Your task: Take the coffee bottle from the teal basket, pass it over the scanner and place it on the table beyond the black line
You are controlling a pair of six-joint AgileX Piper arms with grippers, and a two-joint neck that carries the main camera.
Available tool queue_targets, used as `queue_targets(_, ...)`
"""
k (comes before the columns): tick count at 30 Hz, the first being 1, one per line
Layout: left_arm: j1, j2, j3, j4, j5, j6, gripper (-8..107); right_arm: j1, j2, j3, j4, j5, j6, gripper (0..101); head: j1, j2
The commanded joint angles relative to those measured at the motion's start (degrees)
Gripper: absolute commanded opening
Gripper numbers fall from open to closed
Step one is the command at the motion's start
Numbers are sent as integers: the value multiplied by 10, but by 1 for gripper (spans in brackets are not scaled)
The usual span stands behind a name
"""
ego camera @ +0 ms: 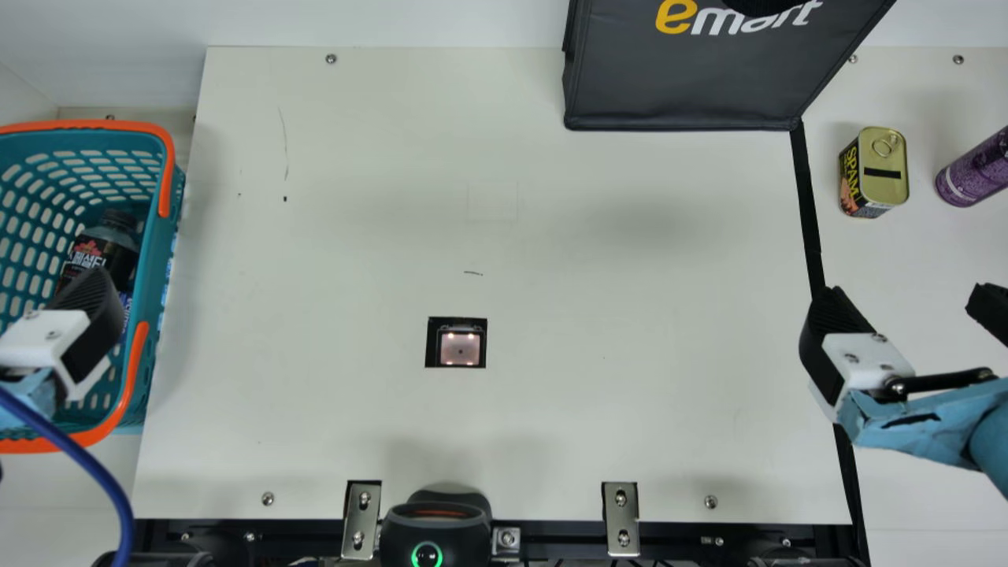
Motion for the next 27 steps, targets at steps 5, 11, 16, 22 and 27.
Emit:
queue_targets(5,0,0,0,0,0,0,90,0,0,0,0,0,0,95,-17,68)
queue_targets(11,0,0,0,0,0,0,90,0,0,0,0,0,0,95,-17,148)
queue_targets(16,0,0,0,0,0,0,90,0,0,0,0,0,0,95,-17,201)
queue_targets(22,0,0,0,0,0,0,90,0,0,0,0,0,0,95,-17,201)
queue_targets(27,0,0,0,0,0,0,90,0,0,0,0,0,0,95,-17,201)
